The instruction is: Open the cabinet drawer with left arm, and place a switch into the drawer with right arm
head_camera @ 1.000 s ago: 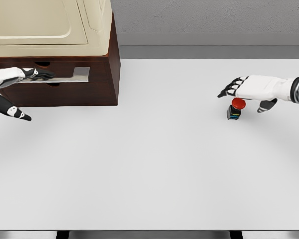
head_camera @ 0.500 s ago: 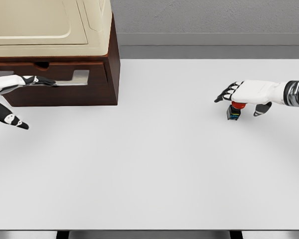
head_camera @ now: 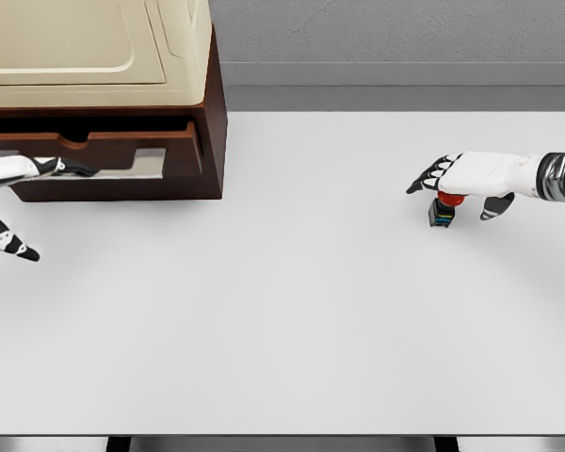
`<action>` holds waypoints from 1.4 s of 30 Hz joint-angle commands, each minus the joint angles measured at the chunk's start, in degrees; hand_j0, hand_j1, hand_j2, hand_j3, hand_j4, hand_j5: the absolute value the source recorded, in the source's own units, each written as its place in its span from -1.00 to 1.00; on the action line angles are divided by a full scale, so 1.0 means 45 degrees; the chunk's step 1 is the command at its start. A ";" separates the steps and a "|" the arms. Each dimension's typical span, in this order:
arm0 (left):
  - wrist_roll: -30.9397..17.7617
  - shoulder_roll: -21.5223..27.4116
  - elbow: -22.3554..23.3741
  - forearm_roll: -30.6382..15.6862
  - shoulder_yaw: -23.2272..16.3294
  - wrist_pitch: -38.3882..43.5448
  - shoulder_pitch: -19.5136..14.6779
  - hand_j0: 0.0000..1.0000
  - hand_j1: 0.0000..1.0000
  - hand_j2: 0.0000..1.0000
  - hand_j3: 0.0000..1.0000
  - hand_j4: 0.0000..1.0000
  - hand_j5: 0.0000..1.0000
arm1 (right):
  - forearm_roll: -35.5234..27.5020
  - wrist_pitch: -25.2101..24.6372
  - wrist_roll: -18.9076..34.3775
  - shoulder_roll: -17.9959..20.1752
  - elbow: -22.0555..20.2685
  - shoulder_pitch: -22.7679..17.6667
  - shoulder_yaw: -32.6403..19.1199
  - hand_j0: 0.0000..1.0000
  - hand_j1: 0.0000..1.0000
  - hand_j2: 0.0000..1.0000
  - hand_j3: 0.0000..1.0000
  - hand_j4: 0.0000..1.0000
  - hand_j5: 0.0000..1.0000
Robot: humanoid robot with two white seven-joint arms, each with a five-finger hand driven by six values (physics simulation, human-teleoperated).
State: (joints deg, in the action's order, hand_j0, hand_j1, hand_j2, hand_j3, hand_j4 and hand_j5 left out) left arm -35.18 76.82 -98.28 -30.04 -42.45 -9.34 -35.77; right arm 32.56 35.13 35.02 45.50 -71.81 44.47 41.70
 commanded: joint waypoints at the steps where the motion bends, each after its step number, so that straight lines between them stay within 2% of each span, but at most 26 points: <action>1: 0.0040 0.0371 -0.0113 0.0700 -0.0176 -0.0052 -0.0001 1.00 1.00 1.00 1.00 1.00 1.00 | -0.0048 -0.0030 -0.0005 0.0005 0.0001 0.0019 -0.0010 1.00 1.00 1.00 1.00 1.00 1.00; 21: 0.0040 0.1816 -0.0347 0.0055 -0.0820 -0.1752 -0.0001 1.00 1.00 1.00 1.00 1.00 1.00 | -0.0048 -0.0030 -0.0005 0.0064 -0.0018 0.0059 -0.0010 1.00 1.00 1.00 1.00 1.00 1.00; 28: 0.0040 0.1895 -0.0464 -0.0062 -0.0898 -0.1986 -0.0020 1.00 1.00 1.00 1.00 1.00 1.00 | -0.0048 -0.0030 -0.0005 0.0064 -0.0018 0.0059 -0.0010 1.00 1.00 1.00 1.00 1.00 1.00; 31: 0.0040 0.2656 -0.0582 -0.1097 -0.0859 -0.2493 -0.0039 1.00 1.00 1.00 1.00 1.00 1.00 | -0.0048 -0.0030 -0.0005 0.0064 -0.0018 0.0059 -0.0010 1.00 1.00 1.00 1.00 1.00 1.00; 34: 0.0040 0.2852 -0.0601 -0.1937 -0.0722 -0.2572 -0.0098 1.00 1.00 1.00 1.00 1.00 1.00 | -0.0048 -0.0030 -0.0005 0.0064 -0.0018 0.0059 -0.0010 1.00 1.00 1.00 1.00 1.00 1.00; 38: 0.0040 0.2579 -0.0562 -0.2211 -0.0410 -0.2260 -0.0235 1.00 1.00 1.00 1.00 1.00 1.00 | -0.0048 -0.0030 -0.0005 0.0064 -0.0018 0.0059 -0.0010 1.00 1.00 1.00 1.00 1.00 1.00; 41: 0.0040 0.1681 -0.0211 -0.1918 -0.0293 -0.1693 -0.0313 1.00 1.00 1.00 1.00 1.00 1.00 | -0.0048 -0.0030 -0.0005 0.0064 -0.0018 0.0059 -0.0010 1.00 1.00 1.00 1.00 1.00 1.00; 42: 0.0040 0.1309 0.0004 -0.1450 -0.0215 -0.1635 -0.0313 1.00 1.00 1.00 1.00 1.00 1.00 | -0.0048 -0.0030 -0.0005 0.0064 -0.0018 0.0059 -0.0010 1.00 1.00 1.00 1.00 1.00 1.00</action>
State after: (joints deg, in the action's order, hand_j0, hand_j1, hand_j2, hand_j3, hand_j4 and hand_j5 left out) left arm -35.01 85.05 -99.43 -37.72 -44.02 -17.75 -37.18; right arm 32.56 35.13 35.02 45.73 -71.89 44.74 41.71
